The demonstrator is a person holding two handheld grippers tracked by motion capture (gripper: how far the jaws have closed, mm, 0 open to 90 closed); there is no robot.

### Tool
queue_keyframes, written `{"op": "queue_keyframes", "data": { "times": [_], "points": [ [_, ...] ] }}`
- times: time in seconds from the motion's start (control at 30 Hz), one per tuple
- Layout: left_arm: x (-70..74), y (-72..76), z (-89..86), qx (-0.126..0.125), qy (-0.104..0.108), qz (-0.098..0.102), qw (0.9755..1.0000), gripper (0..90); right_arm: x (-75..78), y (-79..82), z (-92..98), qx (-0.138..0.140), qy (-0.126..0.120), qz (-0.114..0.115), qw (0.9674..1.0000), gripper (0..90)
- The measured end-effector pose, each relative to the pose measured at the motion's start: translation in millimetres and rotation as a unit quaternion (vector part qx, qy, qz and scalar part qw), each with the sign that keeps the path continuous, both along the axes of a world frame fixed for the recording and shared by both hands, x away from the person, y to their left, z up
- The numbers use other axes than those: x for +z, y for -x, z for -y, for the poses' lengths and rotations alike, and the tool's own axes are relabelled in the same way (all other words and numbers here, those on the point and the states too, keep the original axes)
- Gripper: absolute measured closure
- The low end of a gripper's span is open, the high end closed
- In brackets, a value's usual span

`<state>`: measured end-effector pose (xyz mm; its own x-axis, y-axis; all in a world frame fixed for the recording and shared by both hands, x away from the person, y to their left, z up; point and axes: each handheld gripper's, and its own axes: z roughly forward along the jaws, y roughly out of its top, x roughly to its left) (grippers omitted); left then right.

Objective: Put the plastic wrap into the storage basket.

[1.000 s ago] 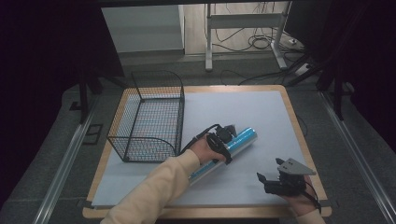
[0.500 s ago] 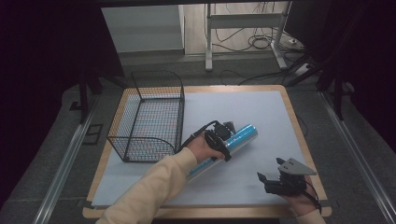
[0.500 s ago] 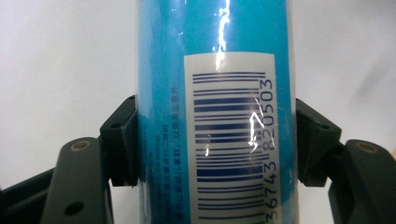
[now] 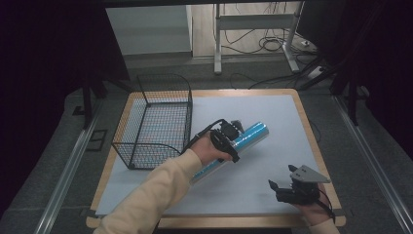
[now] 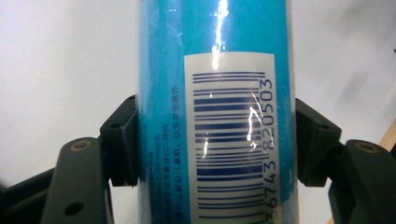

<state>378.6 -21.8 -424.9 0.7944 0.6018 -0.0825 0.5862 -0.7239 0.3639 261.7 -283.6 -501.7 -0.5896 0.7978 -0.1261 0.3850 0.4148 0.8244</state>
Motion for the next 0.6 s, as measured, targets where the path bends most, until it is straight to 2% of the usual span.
{"op": "queue_keyframes", "data": {
  "times": [0.3,0.37,0.43,0.6],
  "points": [
    [16.4,0.1,-3.7,0.000,-0.001,0.012,0.9999,31.5,0.4,0.4,-0.4,0.000,-0.001,0.000,1.0000,12.5],
    [20.4,0.9,-3.1,0.007,0.007,0.015,0.9998,31.5,0.4,0.5,-0.5,-0.001,-0.001,0.000,1.0000,12.6],
    [25.6,0.0,-3.6,0.000,0.002,0.021,0.9998,31.5,0.5,0.5,-0.5,-0.001,-0.001,-0.001,1.0000,12.6],
    [37.0,-0.7,-3.1,0.002,0.005,0.028,0.9996,31.5,0.5,0.4,0.1,-0.002,-0.001,-0.002,1.0000,12.6]
  ]
}}
